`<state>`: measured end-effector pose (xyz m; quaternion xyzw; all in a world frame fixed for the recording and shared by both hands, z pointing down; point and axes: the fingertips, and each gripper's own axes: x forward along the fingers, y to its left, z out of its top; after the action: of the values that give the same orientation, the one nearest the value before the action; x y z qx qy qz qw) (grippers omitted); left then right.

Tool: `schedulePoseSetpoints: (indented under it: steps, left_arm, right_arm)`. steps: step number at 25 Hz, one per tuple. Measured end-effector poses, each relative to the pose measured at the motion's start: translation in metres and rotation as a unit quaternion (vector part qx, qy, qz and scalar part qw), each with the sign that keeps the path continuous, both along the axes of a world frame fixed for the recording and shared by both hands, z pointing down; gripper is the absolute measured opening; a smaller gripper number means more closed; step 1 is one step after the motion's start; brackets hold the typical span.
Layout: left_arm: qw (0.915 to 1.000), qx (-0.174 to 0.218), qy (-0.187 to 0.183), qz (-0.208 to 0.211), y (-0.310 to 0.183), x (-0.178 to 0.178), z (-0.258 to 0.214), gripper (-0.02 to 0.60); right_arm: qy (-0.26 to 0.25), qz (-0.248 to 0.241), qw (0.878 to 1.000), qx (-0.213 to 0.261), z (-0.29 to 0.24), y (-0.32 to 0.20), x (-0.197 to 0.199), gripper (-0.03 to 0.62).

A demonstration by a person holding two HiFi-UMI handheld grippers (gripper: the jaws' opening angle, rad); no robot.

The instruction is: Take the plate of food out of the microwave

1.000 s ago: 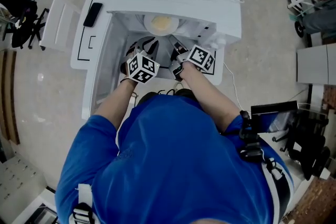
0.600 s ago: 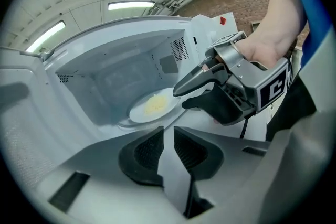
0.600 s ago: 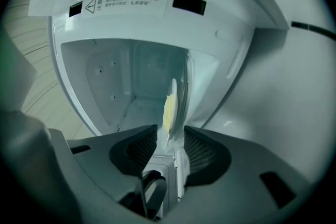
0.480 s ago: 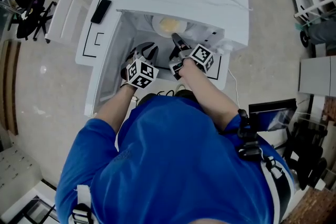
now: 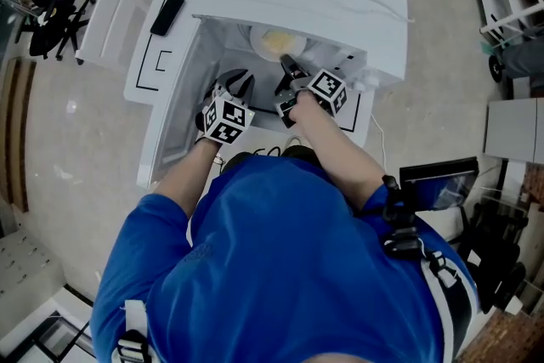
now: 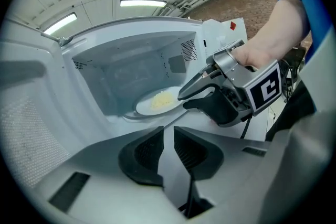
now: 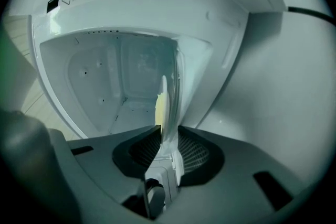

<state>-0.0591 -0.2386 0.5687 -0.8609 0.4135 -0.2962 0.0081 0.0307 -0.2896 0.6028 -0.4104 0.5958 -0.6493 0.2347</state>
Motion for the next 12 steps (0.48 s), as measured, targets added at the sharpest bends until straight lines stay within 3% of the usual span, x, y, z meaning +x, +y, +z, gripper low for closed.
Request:
schedulePoseSetpoints:
  steps: [4,6,12]
  left_arm:
    - [1.0000,-0.002,0.001,-0.003,0.0010,0.0011,0.0021,0.053]
    - [1.0000,-0.001,0.002,-0.002,0.0006,0.0022,0.0019,0.052]
    - [1.0000,0.000,0.001,0.001,0.0002,0.0054,0.0015,0.052]
  right_arm:
    - [-0.005,-0.004,1.000,0.001,-0.0017,-0.0007,0.0000,0.090]
    - [-0.005,-0.006,1.000,0.006,-0.0066,-0.0026,-0.0002,0.031]
    - [-0.014,0.001,1.000,0.008,-0.0082,0.0028,0.0070,0.026]
